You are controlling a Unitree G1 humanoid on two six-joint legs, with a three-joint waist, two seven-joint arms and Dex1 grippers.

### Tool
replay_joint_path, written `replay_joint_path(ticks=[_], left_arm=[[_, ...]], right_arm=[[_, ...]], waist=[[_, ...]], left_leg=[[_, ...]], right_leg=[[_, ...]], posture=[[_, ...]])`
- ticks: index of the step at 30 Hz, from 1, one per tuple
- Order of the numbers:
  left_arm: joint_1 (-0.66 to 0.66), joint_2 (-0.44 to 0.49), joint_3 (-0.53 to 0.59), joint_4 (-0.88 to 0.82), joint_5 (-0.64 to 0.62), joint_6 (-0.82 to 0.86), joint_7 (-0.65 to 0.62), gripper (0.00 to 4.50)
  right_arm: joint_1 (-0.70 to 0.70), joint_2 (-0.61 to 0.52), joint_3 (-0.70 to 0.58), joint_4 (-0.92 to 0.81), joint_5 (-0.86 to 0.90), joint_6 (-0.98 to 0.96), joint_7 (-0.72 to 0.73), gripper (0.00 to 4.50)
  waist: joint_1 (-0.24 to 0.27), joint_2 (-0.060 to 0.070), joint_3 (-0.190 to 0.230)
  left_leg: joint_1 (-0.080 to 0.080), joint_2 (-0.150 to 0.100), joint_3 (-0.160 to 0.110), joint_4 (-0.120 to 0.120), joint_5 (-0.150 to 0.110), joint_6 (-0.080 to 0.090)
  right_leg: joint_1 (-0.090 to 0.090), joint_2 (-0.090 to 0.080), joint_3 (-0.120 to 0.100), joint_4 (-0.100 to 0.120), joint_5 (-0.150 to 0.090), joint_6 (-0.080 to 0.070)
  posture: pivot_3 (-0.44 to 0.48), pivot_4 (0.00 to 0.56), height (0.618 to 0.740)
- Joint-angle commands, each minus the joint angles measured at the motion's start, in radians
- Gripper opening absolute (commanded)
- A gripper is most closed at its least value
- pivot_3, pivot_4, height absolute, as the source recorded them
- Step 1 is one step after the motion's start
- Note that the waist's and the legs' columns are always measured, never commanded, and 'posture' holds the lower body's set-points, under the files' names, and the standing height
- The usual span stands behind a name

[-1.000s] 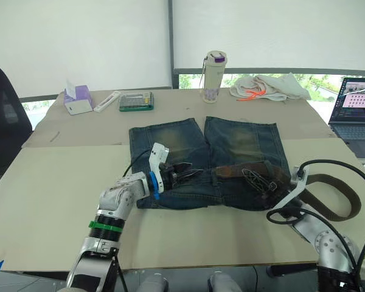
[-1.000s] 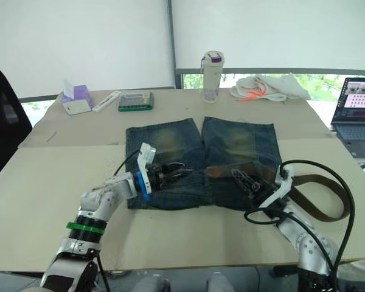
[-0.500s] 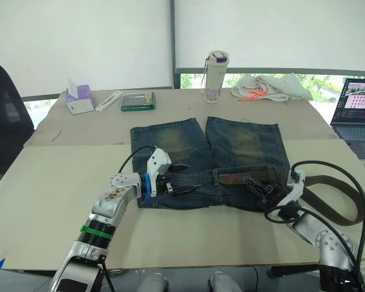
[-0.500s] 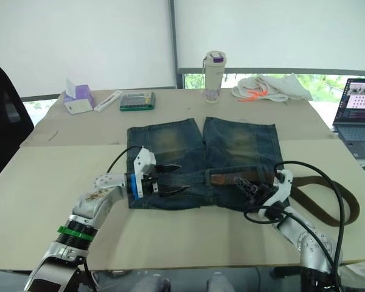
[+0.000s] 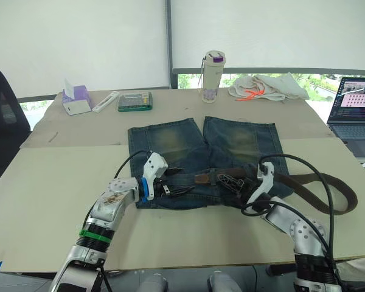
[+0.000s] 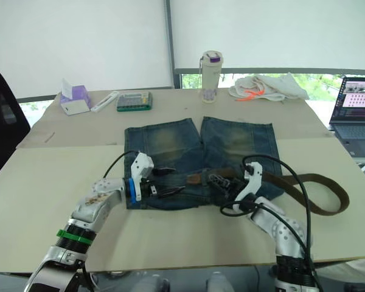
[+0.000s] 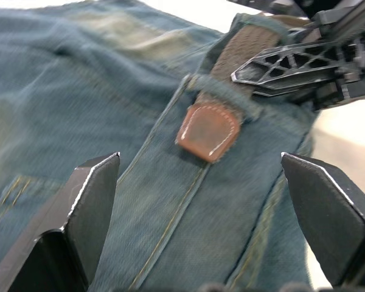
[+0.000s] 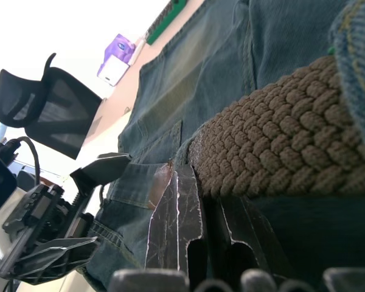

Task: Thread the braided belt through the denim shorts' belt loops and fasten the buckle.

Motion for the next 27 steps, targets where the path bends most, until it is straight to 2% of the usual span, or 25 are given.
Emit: replay_joint_path(ticks=[1,4,10,17,22,27], left_arm=[[0.001,-0.03,0.043,-0.013,-0.041,0.017,0.022,4.45],[-0.001,-0.055,0.077,-0.014,-0.082,0.08,0.046,4.45],[-0.007,-0.109,0.158,-0.029,-0.221,0.311,0.109,4.45],[-0.033,-0.193,0.238,-0.046,-0.384,0.513,0.172,4.45],[-0.039,-0.222,0.272,-0.033,-0.444,0.56,0.195,4.45],[-0.041,-0.225,0.276,-0.036,-0.452,0.565,0.205,3.0]], right_arm=[[-0.018,0.051,0.019,-0.037,0.025,0.016,-0.028,0.0],[-0.015,0.086,0.002,-0.031,0.058,0.02,-0.032,0.0],[-0.017,0.142,-0.087,0.007,0.184,0.009,-0.014,0.0],[0.005,0.114,-0.039,-0.017,0.141,-0.008,0.068,0.0],[0.02,0.102,0.007,-0.026,0.079,-0.033,0.1,0.0],[0.022,0.106,0.004,-0.027,0.07,-0.042,0.104,0.0]], waist=[[-0.001,0.0,0.0],[-0.005,0.0,0.0],[-0.012,0.0,0.0],[-0.019,0.0,0.0],[-0.024,0.0,0.0],[-0.023,0.0,0.0]], left_leg=[[0.0,0.0,0.0,0.0,0.0,0.0],[0.0,0.001,0.0,0.0,0.0,0.0],[0.0,0.001,0.0,0.0,0.0,0.0],[0.0,0.0,-0.001,0.0,0.0,0.0],[0.001,0.0,0.0,-0.001,0.0,0.0],[0.001,0.0,0.0,-0.001,0.0,0.0]], right_leg=[[0.0,0.0,0.0,0.0,0.0,0.0],[0.0,0.0,0.0,0.0,0.0,0.0],[0.0,0.0,0.0,0.001,0.0,0.0],[0.0,0.0,0.0,0.002,0.0,0.0],[0.0,0.001,0.0,0.002,0.0,0.0],[0.0,0.0,0.0,0.001,0.0,0.0]], posture=[[0.0,0.15,0.74],[0.0,0.15,0.74],[0.0,0.15,0.74],[0.0,0.15,0.74],[0.0,0.15,0.74],[0.0,0.15,0.74]])
